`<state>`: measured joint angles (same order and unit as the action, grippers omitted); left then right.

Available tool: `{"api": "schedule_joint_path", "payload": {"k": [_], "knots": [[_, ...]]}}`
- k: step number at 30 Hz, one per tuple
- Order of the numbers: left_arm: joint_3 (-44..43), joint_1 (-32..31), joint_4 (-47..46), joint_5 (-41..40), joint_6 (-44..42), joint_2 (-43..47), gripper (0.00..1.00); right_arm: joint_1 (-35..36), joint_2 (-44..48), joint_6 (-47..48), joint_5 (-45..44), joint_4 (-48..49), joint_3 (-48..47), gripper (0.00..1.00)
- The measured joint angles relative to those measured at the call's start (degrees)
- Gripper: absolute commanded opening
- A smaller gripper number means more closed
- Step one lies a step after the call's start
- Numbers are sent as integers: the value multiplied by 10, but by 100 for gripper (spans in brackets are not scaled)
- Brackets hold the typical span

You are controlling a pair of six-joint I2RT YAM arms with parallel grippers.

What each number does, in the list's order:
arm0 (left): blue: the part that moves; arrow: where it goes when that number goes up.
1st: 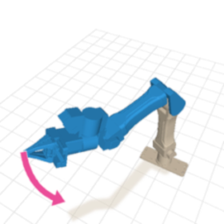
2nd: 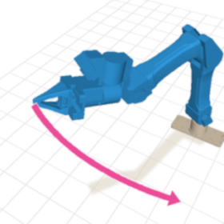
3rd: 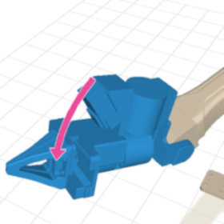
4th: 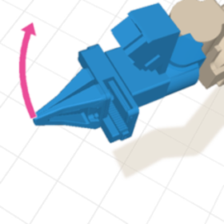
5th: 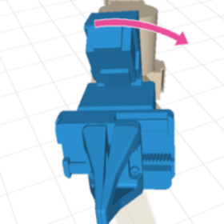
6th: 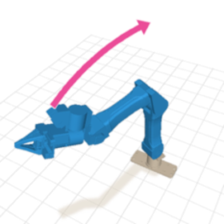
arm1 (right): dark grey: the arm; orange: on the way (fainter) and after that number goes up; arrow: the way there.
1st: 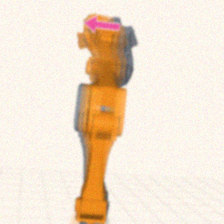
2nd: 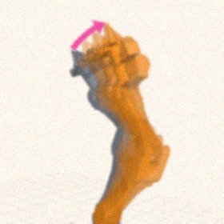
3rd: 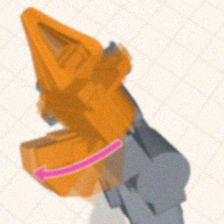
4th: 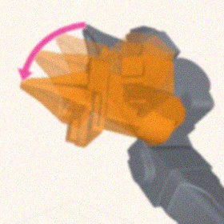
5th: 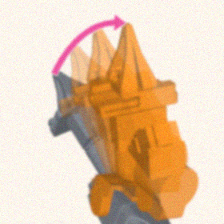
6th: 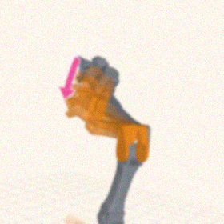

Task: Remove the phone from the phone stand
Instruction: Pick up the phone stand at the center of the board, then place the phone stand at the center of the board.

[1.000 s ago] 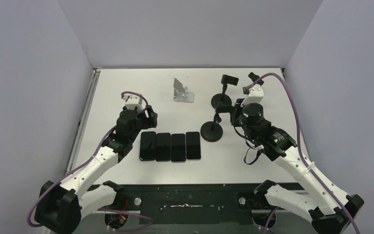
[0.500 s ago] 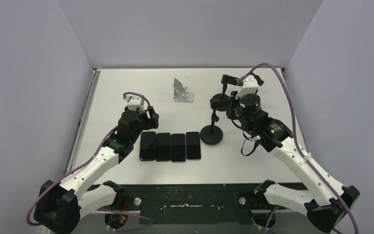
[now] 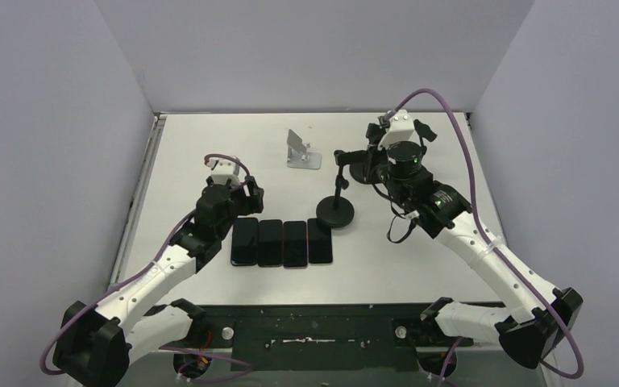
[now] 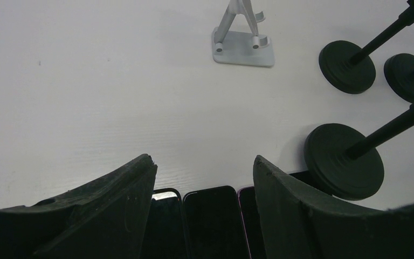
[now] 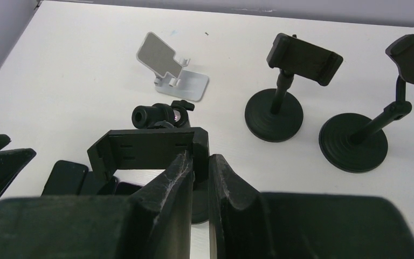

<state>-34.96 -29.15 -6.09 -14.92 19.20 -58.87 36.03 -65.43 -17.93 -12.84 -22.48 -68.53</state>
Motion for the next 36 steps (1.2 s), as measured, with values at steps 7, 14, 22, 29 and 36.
{"api": "schedule_joint_path", "payload": {"k": [7,14,22,29,36], "knots": [[0,-12,3,-19,-4,7,64,-5,-40,20,-4,36,-18,0],[0,-14,3,-28,-4,9,64,-23,-86,33,-17,101,-26,0],[0,-18,3,-33,-4,9,64,-54,-130,45,-32,188,-26,0],[0,-19,3,-38,-5,9,64,-68,-176,47,-26,245,-25,0],[0,-23,3,-40,-6,9,64,-72,-188,47,-17,283,0,0]]}}
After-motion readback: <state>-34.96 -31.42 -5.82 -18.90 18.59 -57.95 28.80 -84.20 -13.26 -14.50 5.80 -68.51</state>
